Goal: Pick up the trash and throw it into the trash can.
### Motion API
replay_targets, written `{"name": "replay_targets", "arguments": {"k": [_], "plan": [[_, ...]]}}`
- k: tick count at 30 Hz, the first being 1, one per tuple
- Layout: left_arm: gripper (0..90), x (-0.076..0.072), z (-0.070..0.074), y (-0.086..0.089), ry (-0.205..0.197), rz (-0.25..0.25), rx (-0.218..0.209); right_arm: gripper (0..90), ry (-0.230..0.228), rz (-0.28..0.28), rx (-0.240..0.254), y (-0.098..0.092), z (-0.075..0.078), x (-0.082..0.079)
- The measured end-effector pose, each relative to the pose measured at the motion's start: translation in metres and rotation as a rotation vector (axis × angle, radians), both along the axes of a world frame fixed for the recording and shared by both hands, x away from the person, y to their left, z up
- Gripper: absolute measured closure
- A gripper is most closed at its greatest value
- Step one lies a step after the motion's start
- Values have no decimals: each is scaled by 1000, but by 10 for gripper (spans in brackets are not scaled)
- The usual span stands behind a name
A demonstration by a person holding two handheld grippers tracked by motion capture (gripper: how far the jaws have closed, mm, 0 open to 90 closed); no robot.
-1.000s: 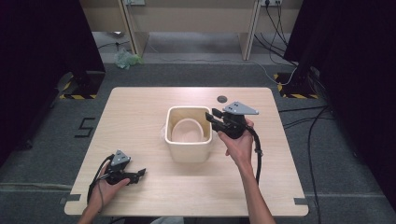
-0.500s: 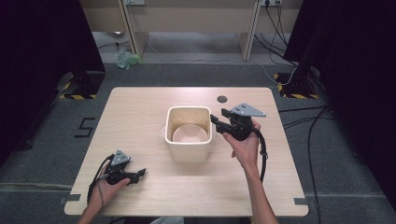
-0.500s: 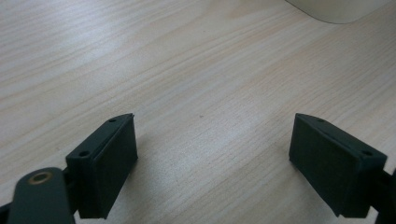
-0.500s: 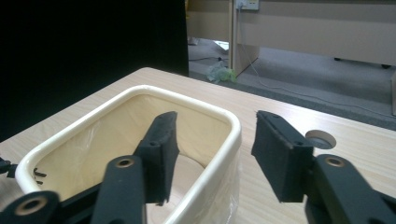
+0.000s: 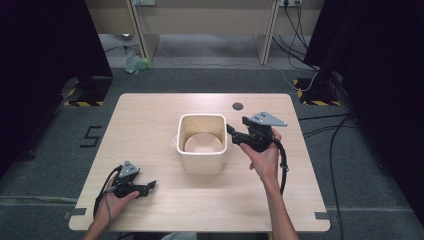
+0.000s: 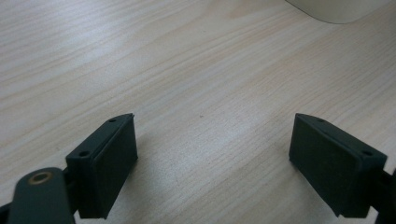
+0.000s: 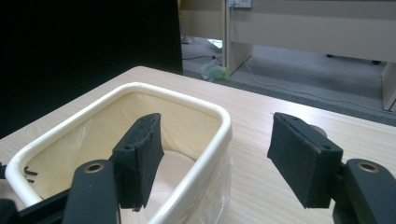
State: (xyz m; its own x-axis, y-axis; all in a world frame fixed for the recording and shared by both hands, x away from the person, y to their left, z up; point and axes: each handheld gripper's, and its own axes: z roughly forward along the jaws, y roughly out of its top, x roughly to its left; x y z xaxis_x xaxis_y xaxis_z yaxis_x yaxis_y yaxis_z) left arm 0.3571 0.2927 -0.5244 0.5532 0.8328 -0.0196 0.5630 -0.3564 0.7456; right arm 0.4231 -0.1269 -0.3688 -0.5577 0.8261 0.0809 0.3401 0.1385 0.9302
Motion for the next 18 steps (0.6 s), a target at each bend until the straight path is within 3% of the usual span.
{"name": "replay_targets", "arguments": {"k": [18], "plan": [[142, 0, 0, 0, 0, 0, 0, 301, 26, -55, -5, -21, -11, -4]]}}
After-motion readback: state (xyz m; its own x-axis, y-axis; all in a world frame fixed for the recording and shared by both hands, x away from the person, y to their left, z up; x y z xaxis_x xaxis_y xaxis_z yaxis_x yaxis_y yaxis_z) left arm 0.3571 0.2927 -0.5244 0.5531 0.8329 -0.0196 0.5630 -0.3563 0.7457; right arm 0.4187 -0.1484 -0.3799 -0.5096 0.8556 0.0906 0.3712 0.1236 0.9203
